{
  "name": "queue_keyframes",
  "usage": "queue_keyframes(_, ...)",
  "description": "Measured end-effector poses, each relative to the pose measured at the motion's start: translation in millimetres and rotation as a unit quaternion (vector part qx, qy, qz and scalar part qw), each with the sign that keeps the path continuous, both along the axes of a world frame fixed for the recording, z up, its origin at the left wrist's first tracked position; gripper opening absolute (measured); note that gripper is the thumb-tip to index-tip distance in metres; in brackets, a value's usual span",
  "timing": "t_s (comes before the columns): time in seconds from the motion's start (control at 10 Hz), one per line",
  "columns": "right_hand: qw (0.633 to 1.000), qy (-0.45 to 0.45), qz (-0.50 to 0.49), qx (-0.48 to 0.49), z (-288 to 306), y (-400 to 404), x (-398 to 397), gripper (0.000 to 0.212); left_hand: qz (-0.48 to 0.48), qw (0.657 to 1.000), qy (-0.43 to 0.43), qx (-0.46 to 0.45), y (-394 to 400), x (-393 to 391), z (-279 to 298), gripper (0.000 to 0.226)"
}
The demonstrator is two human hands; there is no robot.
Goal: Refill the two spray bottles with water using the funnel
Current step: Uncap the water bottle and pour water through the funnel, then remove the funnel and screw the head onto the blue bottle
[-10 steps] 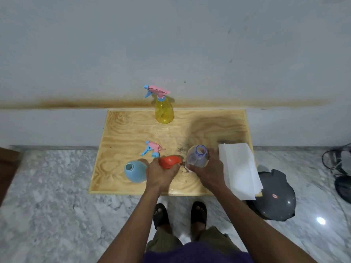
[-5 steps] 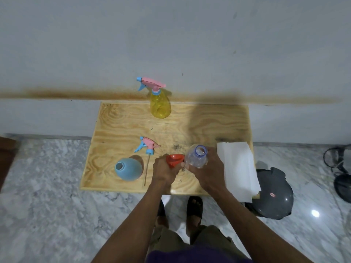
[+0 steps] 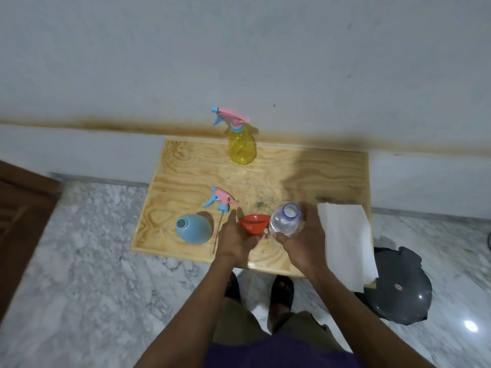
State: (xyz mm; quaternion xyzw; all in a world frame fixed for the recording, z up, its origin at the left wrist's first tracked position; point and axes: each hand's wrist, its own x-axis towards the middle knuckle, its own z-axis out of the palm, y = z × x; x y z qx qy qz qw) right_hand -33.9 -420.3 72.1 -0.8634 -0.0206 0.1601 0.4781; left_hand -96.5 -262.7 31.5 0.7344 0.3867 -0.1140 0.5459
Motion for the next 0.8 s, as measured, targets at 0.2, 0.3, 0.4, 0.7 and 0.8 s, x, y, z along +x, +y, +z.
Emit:
queue_keyframes(0.2, 0.983, 0.121, -0.137, 0.016, 29, -11, -48, 0.055, 0.026, 0.986, 0.03, 0.16, 6, -70, 22, 0.043)
queue_keyframes(0.3, 0.988, 0.144, -0.048, -0.013, 25, 3, -75, 0.031, 0.073, 0.981, 0.032, 0.174, 25, -109, 20, 0.021)
queue_keyframes(0.4, 0.996, 0.085, 0.005, -0.016, 15, 50, -80, 0.013, 0.145, 0.971, 0.023, 0.19, 57, -128, 14, 0.036)
queue_keyframes(0.7, 0.987, 0.021, 0.073, -0.139, 4, 190, -29, 0.027, 0.057, 0.973, -0.163, 0.152, 119, -111, -1, 0.081)
queue_keyframes(0.8, 0.977, 0.03, 0.092, -0.189, -7, 205, -19, 0.032, 0.05, 0.968, -0.196, 0.146, 123, -105, -10, 0.075)
